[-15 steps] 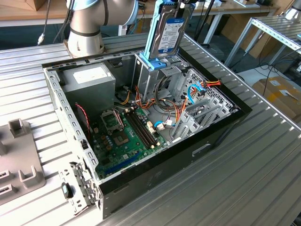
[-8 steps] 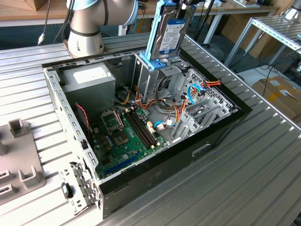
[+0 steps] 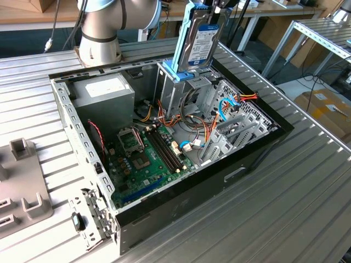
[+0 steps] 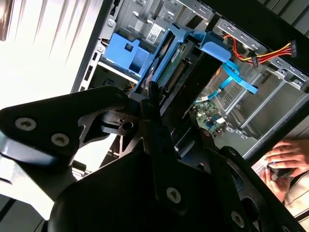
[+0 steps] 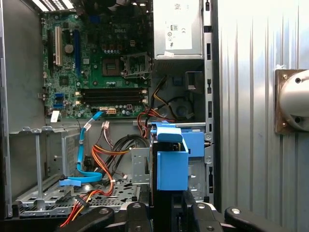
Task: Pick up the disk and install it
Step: 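Pick up the disk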
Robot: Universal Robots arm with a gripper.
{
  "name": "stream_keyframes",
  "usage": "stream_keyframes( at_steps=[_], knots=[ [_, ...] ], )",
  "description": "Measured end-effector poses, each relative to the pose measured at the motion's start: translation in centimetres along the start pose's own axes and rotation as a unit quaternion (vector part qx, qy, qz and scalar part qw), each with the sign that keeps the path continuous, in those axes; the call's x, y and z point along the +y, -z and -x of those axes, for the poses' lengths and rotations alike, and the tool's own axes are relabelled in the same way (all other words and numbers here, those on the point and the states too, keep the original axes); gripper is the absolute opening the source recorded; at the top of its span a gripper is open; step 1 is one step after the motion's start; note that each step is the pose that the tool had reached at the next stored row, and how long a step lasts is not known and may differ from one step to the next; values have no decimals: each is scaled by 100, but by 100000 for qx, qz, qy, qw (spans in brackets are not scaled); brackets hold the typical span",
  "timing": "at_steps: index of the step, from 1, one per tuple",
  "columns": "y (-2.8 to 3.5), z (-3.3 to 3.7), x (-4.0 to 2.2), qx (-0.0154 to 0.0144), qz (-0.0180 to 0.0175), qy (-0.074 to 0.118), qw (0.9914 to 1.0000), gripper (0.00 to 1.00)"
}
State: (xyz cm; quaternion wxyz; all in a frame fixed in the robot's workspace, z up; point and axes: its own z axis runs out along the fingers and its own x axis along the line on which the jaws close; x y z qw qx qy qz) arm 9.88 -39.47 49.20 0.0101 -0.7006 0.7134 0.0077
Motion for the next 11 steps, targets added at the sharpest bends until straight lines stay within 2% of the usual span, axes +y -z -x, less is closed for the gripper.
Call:
stream_keyframes(
  at_steps=[5,11],
  knots=[
    [2,-87,-7,12,-1,0,100000,35],
    [6,-231,-28,102,4,2,100000,35]
  ],
)
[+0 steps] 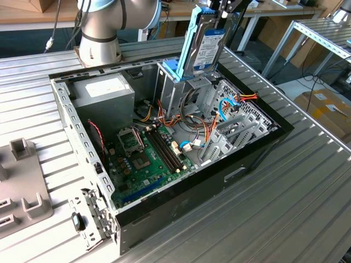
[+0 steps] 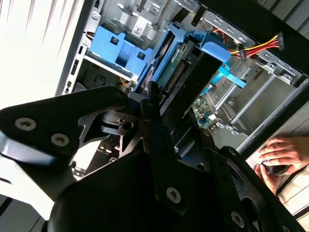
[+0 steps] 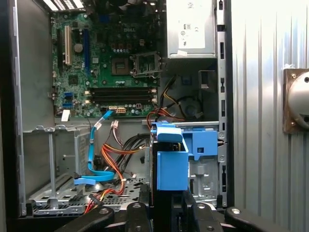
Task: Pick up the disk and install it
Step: 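Pick up the disk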
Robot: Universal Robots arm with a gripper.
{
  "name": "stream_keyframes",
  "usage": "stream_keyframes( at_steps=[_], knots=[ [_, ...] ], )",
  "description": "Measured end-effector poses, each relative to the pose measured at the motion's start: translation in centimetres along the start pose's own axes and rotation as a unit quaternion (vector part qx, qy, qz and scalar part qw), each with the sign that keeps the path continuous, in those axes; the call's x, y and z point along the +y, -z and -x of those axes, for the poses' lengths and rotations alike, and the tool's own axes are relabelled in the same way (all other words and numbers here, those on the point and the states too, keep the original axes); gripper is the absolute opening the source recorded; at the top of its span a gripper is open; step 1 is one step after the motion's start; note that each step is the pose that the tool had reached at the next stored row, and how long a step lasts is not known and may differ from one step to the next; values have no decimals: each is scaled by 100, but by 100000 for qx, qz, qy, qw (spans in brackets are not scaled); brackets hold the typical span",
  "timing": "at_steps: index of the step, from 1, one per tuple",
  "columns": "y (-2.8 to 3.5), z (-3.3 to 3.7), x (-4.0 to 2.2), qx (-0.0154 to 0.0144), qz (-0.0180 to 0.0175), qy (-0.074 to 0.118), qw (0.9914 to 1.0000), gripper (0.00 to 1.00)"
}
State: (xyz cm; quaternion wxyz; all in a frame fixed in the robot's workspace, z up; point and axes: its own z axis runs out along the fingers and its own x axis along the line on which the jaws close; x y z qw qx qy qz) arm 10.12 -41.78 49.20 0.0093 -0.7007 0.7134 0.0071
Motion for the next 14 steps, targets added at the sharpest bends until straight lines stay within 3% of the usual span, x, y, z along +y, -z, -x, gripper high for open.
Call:
stream_keyframes(
  at_steps=[7,11,14],
  knots=[
    [5,-199,-34,141,20,0,100000,35],
    [9,-376,-57,150,39,0,100000,35],
    [12,-464,-67,164,43,0,100000,35]
  ],
)
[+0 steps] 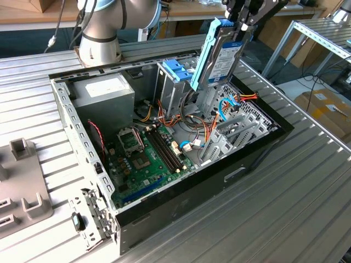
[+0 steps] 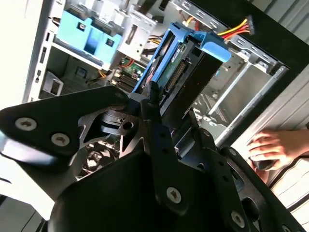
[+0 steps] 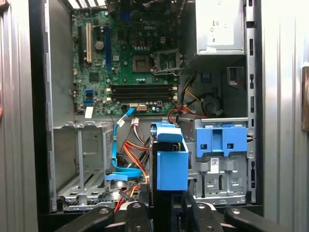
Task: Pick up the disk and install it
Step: 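Pick up the disk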
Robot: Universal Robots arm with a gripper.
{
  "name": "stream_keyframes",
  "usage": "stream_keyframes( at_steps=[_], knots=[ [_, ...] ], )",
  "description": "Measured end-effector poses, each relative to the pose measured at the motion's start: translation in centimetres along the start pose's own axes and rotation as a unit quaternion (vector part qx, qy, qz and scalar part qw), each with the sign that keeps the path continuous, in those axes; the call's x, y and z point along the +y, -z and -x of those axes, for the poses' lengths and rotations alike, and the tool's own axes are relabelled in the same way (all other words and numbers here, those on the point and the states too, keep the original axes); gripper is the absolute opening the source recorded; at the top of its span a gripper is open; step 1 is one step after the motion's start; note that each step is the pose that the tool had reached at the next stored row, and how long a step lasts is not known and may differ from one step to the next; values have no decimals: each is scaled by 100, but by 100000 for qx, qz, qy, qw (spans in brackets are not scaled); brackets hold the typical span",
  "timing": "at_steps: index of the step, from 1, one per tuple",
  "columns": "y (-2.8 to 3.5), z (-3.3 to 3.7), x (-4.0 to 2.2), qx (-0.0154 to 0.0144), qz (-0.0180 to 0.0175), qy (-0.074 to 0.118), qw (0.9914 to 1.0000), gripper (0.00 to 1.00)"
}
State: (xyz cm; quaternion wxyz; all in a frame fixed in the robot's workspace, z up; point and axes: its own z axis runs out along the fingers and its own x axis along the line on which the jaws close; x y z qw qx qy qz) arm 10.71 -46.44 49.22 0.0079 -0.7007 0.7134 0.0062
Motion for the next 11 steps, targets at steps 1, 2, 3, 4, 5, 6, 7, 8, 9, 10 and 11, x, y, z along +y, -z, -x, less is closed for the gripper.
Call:
stream_keyframes(
  at_steps=[1,2,3,4,5,6,7,8,9,10,11],
  knots=[
    [0,-27,-3,-5,0,-2,100000,35],
    [1,-59,-6,-10,3,-2,100000,35],
    [1,-90,-9,-17,4,0,100000,35],
    [4,-144,-13,-4,6,-3,100000,35],
    [4,-174,-14,-8,5,-2,100000,35],
    [4,-219,-17,-14,4,0,100000,35],
    [7,-270,-19,-3,3,-2,100000,35],
    [7,-300,-21,-6,4,-1,100000,35],
    [7,-344,-23,-13,3,1,100000,35],
    [9,-391,-25,0,4,-3,100000,35],
    [9,-429,-26,-6,5,-1,100000,35]
  ],
)
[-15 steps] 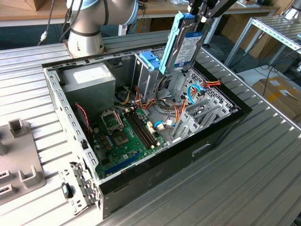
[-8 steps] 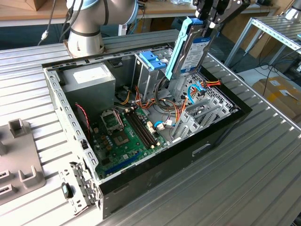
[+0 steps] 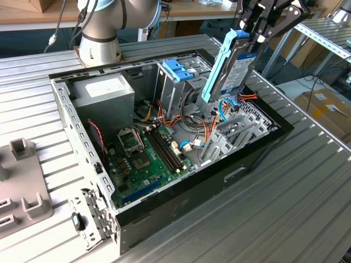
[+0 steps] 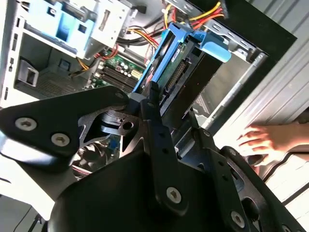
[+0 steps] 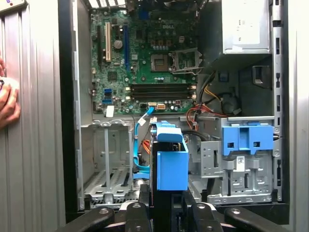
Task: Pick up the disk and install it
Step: 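Pick up the disk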
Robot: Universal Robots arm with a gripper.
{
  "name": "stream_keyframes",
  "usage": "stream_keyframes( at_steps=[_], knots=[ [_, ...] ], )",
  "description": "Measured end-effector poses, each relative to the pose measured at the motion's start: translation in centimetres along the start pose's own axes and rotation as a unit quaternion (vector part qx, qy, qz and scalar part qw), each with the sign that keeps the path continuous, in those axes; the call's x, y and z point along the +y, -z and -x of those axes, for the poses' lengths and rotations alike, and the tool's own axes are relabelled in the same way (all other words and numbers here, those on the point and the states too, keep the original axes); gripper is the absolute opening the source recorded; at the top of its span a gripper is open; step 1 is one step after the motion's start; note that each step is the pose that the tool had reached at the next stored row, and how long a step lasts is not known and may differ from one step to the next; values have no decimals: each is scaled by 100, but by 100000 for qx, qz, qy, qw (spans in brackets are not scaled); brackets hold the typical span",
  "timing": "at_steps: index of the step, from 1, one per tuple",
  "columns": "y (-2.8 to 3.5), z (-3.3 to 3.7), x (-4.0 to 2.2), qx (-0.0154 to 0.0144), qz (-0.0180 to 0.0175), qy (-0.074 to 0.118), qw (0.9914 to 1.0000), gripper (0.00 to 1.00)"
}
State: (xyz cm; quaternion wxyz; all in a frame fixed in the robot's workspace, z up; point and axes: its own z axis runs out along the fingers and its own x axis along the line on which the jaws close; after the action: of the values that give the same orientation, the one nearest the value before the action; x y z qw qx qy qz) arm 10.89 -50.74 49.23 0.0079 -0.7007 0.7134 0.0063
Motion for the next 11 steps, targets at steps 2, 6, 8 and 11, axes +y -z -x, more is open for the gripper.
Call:
stream_keyframes(
  at_steps=[2,6,8,11],
  knots=[
    [2,-76,-3,1,-1,-2,100000,35],
    [68,-95,-4,-5,-3,0,100000,35],
    [131,-94,-4,2,-2,-1,100000,35],
    [204,-92,-4,-3,-2,1,100000,35]
  ],
)
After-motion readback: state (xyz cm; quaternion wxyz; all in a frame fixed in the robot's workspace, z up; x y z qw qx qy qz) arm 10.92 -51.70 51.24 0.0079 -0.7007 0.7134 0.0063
